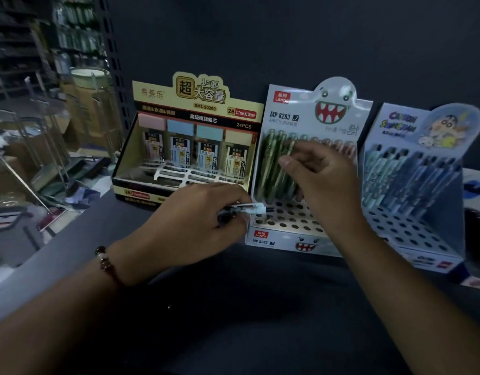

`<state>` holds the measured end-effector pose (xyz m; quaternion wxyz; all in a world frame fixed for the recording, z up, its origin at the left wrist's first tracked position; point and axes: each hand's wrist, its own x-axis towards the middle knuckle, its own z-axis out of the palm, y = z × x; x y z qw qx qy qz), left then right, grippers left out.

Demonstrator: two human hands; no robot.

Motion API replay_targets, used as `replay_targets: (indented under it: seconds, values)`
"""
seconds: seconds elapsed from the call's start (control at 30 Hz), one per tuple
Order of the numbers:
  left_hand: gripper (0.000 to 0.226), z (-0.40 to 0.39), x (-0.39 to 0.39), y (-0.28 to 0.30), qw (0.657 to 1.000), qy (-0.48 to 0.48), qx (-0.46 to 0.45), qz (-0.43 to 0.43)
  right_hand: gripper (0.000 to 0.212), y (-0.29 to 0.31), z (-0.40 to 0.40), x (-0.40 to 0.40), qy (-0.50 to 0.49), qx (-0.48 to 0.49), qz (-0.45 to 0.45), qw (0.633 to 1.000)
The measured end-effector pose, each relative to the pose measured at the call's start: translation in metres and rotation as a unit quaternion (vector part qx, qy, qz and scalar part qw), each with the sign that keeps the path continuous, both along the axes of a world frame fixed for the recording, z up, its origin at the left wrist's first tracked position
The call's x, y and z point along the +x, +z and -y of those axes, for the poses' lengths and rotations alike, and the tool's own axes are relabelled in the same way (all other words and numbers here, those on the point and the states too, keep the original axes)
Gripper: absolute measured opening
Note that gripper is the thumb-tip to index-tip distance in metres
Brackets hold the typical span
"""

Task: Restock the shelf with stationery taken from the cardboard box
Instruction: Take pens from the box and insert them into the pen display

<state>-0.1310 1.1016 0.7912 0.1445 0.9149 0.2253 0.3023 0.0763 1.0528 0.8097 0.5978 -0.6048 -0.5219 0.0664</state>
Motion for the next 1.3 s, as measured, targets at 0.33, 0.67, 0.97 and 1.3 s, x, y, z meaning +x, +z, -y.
replay_targets:
  seconds: [0.33, 0.67, 0.97, 1.3]
  values:
    - [0.011, -0.001, 0.0, 0.0, 1.0, 0.003, -0.005, -0.012, 0.024, -0.004, -0.003, -0.002, -0.001, -0.027, 0.018, 0.999]
    - [0.024, 0.01, 0.002, 0.002, 0.999, 0.032, 0.021, 0.022, 0.028, 0.017, 0.032, -0.002, 0.035, -0.107, -0.004, 0.994]
    - [0.03, 0.059, 0.041, 0.006, 0.99, -0.068, 0.121, 0.037, 0.01, 0.007, 0.127, 0.003, 0.128, -0.124, -0.034, 0.983]
    - [0.058, 0.084, 0.091, 0.009, 0.967, -0.116, 0.167, -0.155, 0.016, 0.022, 0.158, 0.096, 0.019, 0.055, -0.302, 0.952]
